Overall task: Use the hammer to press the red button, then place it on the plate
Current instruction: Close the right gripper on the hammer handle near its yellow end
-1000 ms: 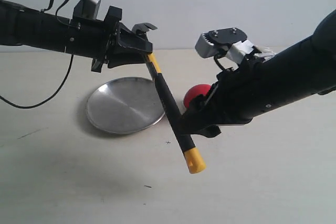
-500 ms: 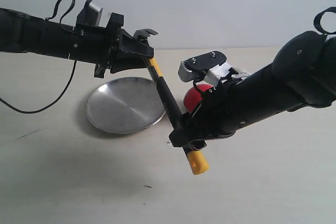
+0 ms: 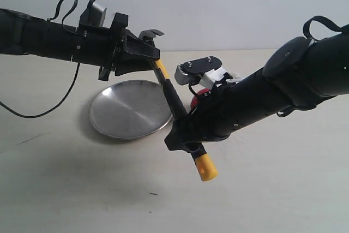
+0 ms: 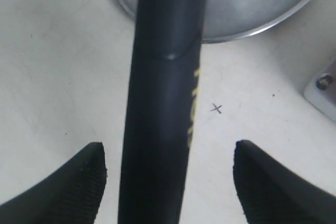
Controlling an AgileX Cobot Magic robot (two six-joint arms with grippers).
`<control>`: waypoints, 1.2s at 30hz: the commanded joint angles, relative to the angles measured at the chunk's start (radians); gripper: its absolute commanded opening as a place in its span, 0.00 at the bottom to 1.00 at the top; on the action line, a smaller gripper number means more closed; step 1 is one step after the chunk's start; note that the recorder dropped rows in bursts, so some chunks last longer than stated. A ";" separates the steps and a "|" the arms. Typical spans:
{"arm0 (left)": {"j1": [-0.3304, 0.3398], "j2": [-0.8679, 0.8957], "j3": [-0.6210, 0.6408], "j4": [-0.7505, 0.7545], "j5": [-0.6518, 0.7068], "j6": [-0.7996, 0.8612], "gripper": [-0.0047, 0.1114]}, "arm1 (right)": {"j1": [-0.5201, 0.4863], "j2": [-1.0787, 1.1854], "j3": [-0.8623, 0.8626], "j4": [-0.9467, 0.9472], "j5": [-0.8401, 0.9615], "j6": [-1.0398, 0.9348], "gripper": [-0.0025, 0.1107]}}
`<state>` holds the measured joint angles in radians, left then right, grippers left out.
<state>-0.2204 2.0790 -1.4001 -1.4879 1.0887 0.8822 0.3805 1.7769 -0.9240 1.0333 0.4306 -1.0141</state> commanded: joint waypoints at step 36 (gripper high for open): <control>0.001 -0.020 -0.033 0.041 0.093 0.011 0.54 | 0.003 -0.006 -0.014 0.032 0.002 -0.013 0.02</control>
<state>-0.2168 2.0754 -1.4222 -1.4362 1.1335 0.9012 0.3820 1.7950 -0.9321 1.0498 0.4449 -1.0042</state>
